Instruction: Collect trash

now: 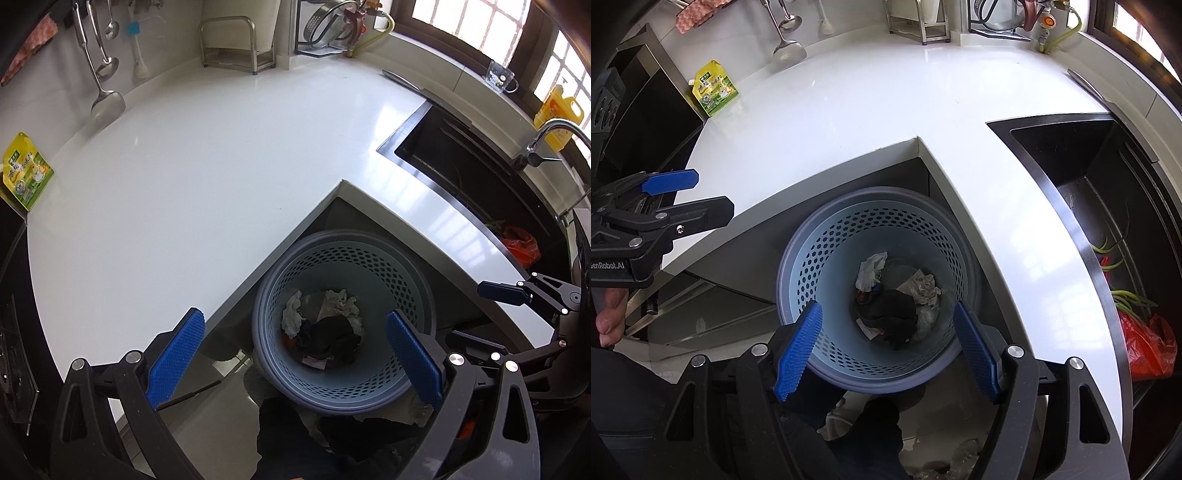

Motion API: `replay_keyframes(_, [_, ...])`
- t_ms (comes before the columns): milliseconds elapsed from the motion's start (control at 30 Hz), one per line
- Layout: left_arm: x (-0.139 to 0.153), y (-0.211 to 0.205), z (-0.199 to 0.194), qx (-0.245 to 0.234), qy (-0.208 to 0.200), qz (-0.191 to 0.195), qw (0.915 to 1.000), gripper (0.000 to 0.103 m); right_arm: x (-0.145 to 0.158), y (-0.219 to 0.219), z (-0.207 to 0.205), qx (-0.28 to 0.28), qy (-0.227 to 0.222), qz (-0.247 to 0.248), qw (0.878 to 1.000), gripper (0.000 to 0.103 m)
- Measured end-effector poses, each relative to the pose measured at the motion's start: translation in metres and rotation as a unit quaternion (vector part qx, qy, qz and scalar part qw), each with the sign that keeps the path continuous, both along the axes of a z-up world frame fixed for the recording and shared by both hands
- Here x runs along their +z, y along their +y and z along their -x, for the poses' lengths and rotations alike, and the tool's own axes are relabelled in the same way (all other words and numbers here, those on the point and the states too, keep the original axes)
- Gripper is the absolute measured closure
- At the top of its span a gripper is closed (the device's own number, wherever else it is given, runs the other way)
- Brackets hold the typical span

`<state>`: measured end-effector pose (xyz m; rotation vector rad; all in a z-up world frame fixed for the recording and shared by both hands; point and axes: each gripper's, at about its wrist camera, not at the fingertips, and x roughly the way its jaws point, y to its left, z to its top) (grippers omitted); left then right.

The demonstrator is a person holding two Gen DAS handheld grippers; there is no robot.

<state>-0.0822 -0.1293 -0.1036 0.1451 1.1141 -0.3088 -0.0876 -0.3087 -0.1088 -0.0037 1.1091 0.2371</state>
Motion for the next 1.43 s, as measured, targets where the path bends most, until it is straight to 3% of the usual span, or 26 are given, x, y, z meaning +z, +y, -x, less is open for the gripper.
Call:
replay_keyframes(433, [0.0023, 0.0022, 0.0000, 0.007, 0.000, 0.003, 1.0000, 0.007, -0.0075, -0.0009, -0.0020, -0.003, 0.013, -0.005, 1.000, 0.033])
replay_keyframes(800, [0.0080, 0.0018, 0.0004, 0.010, -0.027, -0.012, 0.9995, 0.008, -0.0088, -0.0027, -0.0023, -0.007, 0.014, -0.005, 1.000, 0.033])
replay_keyframes(1267, [0.0047, 0.0059, -0.0025, 0.027, -0.016, -0.023, 0.9993, 0.006, -0.0093, 0.0005, -0.0040, -0.003, 0.016, -0.004, 1.000, 0.033])
replay_keyframes(1433, [0.0038, 0.0065, -0.0034, 0.021, -0.002, -0.007, 0.9998, 0.006, -0.0094, 0.0017, -0.0047, -0.001, 0.016, -0.003, 1.000, 0.033])
